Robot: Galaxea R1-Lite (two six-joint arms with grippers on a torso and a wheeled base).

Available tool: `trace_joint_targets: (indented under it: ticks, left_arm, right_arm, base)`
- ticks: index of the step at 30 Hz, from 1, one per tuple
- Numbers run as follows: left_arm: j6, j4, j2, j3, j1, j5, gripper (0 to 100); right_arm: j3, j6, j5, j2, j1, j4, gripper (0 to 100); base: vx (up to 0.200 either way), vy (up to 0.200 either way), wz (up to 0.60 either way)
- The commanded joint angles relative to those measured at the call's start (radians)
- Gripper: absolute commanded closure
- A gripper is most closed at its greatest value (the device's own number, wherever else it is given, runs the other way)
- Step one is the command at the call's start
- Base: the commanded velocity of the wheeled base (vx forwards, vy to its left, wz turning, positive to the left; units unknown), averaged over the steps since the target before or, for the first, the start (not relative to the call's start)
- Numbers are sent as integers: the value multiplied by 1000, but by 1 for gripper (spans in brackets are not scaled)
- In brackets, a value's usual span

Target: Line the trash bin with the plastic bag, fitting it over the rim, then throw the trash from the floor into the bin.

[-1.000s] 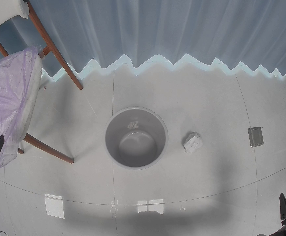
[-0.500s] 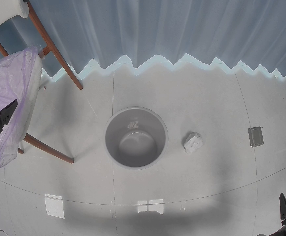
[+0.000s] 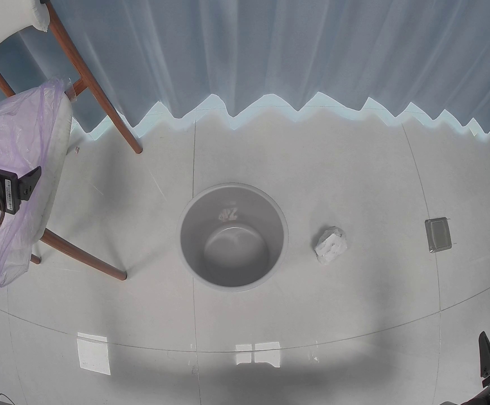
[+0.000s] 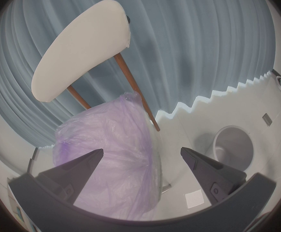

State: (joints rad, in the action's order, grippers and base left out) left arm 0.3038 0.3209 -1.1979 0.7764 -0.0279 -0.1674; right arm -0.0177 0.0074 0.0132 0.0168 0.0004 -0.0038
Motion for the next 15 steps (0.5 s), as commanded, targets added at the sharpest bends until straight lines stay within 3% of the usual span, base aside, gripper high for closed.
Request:
trace_joint_targets:
  ticks: [1, 15]
  left_arm:
    - [5, 7, -39, 1, 11, -18, 0]
    - [9, 96, -170, 15, 0, -26, 0]
  right_arm:
    - [18, 0, 1, -17, 0, -1, 0]
    - [18, -1, 1, -17, 0, -1, 0]
  base:
    - [0, 0, 0]
    - [0, 0, 0]
